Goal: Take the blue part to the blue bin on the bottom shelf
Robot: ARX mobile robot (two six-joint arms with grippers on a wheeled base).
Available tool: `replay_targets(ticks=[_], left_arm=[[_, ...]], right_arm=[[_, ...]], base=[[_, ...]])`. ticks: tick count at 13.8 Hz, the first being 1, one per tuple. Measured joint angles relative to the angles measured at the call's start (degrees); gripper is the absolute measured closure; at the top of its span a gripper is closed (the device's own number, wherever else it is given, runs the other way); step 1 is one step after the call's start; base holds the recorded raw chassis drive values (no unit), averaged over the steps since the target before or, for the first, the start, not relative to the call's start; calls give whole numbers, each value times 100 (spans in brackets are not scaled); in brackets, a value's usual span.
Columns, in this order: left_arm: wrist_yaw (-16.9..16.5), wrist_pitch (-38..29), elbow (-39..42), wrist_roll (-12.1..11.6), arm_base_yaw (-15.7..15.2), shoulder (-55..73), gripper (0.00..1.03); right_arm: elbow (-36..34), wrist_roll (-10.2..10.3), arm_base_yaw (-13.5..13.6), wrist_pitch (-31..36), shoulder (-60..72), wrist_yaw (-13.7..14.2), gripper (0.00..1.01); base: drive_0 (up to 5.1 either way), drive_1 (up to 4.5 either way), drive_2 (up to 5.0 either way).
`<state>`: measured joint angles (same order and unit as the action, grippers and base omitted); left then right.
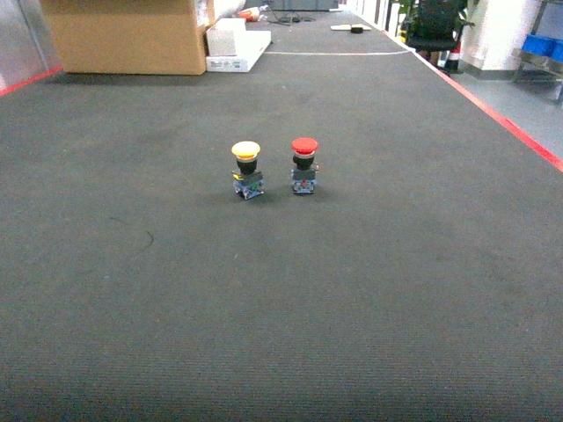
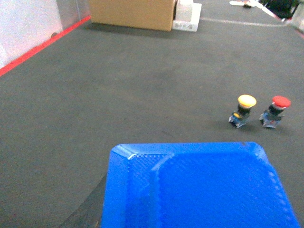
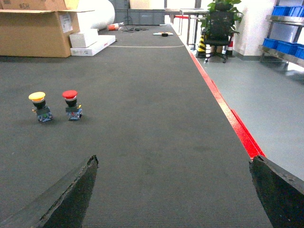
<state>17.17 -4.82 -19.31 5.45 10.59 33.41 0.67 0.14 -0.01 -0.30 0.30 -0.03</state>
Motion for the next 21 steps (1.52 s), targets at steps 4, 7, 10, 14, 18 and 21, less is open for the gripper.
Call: replay_targets(ticks=[4, 7, 10, 14, 18, 21], left_arm=[[225, 334, 81, 15, 74, -658, 59], [227, 334, 81, 15, 74, -678, 59], [225, 332, 81, 15, 74, -678, 59], [225, 313, 81, 15, 74, -706, 59], [232, 332, 81, 15, 72, -688, 59], [227, 332, 81, 15, 79, -688, 59]], right_arm=[[0, 0, 0, 0, 0, 2, 3], [0, 0, 0, 0, 0, 2, 3], [0, 0, 0, 0, 0, 2, 3], [0, 0, 0, 20, 0, 2, 3], [0, 0, 0, -2, 0, 0, 3], [0, 2, 0, -2, 0, 0, 3]], base=[[0, 0, 0], [0, 0, 0], [0, 0, 0], [0, 0, 0], [0, 0, 0], [0, 0, 0]])
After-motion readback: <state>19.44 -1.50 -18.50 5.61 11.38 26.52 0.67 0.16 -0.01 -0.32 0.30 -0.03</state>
